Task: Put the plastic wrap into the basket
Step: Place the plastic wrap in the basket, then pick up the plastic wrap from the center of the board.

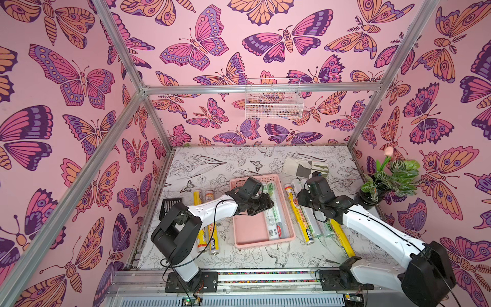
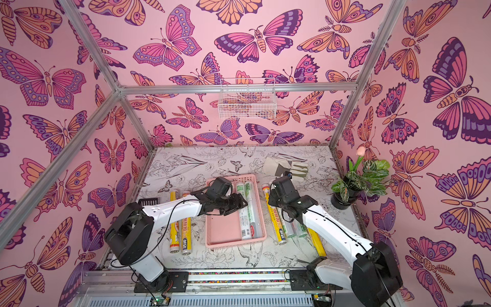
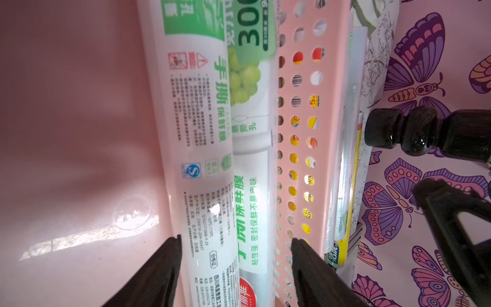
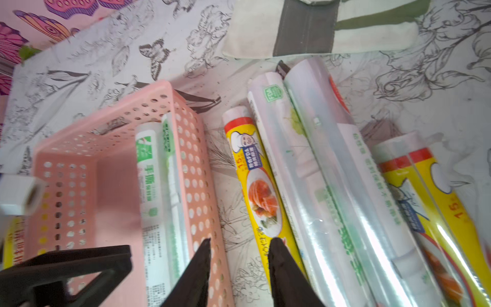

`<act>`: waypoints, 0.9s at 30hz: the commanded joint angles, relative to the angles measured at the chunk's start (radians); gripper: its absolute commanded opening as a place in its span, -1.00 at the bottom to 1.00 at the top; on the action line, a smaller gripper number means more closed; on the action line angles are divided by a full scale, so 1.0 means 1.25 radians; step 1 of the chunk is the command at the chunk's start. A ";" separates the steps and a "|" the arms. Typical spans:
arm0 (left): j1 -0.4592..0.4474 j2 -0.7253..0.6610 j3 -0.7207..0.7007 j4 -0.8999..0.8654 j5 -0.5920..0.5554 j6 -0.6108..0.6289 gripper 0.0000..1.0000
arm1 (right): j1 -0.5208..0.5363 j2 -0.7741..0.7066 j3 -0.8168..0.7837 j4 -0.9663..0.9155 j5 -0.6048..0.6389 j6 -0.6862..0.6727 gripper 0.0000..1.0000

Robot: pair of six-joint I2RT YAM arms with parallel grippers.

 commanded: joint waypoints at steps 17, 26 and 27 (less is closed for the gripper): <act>-0.120 -0.010 0.113 -0.035 -0.089 0.141 0.38 | -0.034 0.176 0.043 -0.142 -0.141 -0.138 -0.24; -0.126 0.004 0.114 -0.033 -0.079 0.139 0.36 | -0.026 0.233 0.083 -0.161 -0.136 -0.169 -0.17; -0.126 0.004 0.113 -0.033 -0.081 0.139 0.36 | -0.023 0.243 0.091 -0.168 -0.122 -0.172 -0.17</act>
